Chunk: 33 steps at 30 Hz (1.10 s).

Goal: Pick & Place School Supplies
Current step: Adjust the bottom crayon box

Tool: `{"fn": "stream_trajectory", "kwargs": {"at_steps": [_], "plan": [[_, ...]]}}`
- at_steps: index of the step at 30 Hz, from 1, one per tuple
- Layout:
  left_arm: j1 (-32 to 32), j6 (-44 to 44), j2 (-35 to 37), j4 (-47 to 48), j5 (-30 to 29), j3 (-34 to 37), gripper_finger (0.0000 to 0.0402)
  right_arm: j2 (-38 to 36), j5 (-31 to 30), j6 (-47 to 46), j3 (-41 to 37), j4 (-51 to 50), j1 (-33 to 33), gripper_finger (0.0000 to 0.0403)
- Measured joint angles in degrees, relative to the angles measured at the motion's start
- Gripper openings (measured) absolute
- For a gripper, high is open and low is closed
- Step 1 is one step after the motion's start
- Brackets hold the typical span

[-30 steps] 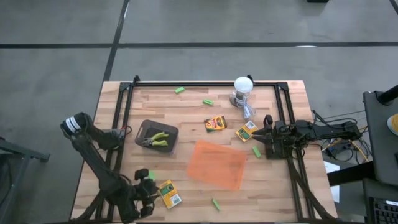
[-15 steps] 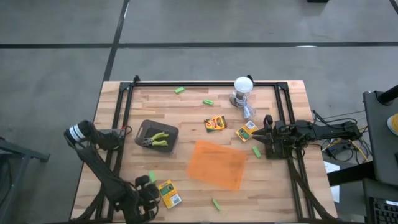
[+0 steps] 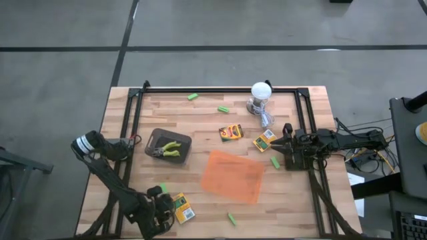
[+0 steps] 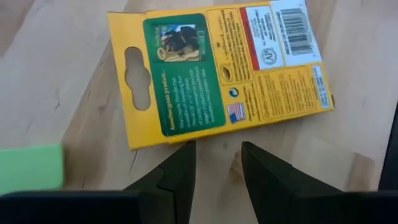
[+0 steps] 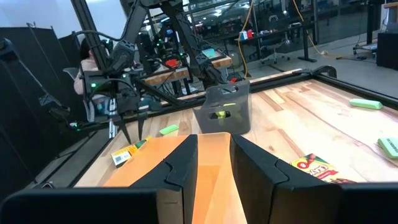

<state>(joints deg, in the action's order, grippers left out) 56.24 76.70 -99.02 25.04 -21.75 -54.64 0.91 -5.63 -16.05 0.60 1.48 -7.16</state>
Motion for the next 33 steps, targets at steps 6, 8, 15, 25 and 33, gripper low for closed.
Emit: {"fn": "stream_trajectory", "kwargs": {"at_steps": [6,8,15,25,33], "plan": [[-0.7,-0.9,0.2,-2.1,-0.2,1.4,0.0133,0.0,0.0,0.0,0.0,0.0,0.0,0.0091],[-1.0,-2.5,0.2,-2.2,-0.5,1.4,0.0133,0.0,0.0,0.0,0.0,0.0,0.0,0.0091],[-3.6,-6.9,0.1,-2.6,-1.1,1.5,0.0133,0.0,0.0,0.0,0.0,0.0,0.0,0.0091],[-8.6,-15.8,0.0,-7.0,-1.0,1.6,0.0133,0.0,0.0,0.0,0.0,0.0,0.0,0.0091],[-11.2,-19.3,0.0,-8.1,1.7,1.6,0.0133,0.0,0.0,0.0,0.0,0.0,0.0,0.0091]]}}
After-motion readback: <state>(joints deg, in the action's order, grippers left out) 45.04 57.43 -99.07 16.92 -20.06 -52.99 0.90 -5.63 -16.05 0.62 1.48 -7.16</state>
